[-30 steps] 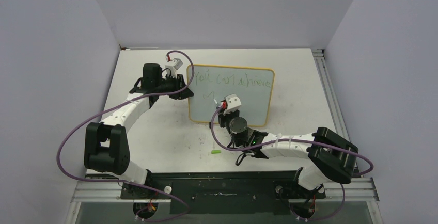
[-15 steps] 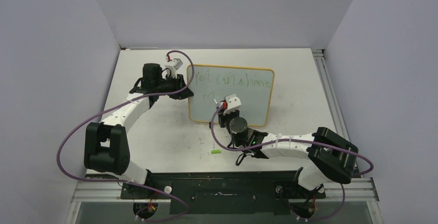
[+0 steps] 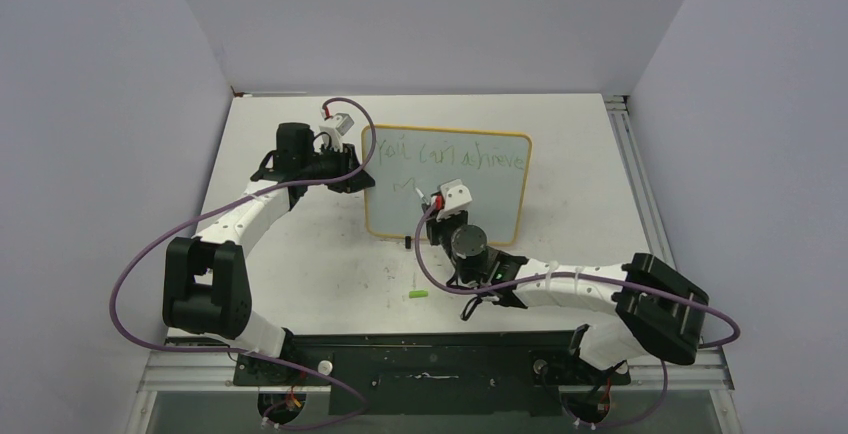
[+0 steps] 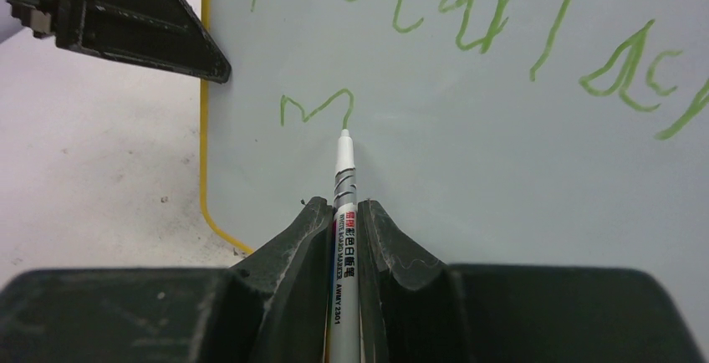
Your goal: Write a sentence on the whiteboard
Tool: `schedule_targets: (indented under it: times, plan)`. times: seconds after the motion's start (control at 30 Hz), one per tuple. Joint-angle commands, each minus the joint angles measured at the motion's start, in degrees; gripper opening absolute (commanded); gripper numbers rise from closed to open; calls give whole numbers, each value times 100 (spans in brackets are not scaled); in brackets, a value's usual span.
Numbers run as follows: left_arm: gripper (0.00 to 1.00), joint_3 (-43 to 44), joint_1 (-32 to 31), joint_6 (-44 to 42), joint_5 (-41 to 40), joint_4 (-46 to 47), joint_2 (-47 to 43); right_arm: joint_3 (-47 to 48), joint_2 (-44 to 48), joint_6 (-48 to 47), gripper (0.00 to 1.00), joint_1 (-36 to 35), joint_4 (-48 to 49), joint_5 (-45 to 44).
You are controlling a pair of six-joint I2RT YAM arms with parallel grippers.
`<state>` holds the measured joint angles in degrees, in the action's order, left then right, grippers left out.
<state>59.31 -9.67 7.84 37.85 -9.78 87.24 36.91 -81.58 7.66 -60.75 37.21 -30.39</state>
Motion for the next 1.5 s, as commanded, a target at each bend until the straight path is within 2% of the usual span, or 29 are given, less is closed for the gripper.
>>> schedule_targets:
  times: [0.0,0.5,1.03,1.47]
  plan:
    - [25,256,-61,-10,-5,21,-102,-16,393,-143,5,-23,131,85]
    - [25,261,-66,-28,-10,3,-94,-27,354,-41,5,395,173,353]
    - [25,264,-59,-37,4,3,-84,161,55,-81,5,517,96,576]
    - [25,259,-61,-37,26,3,-116,-108,275,42,5,383,-139,191]
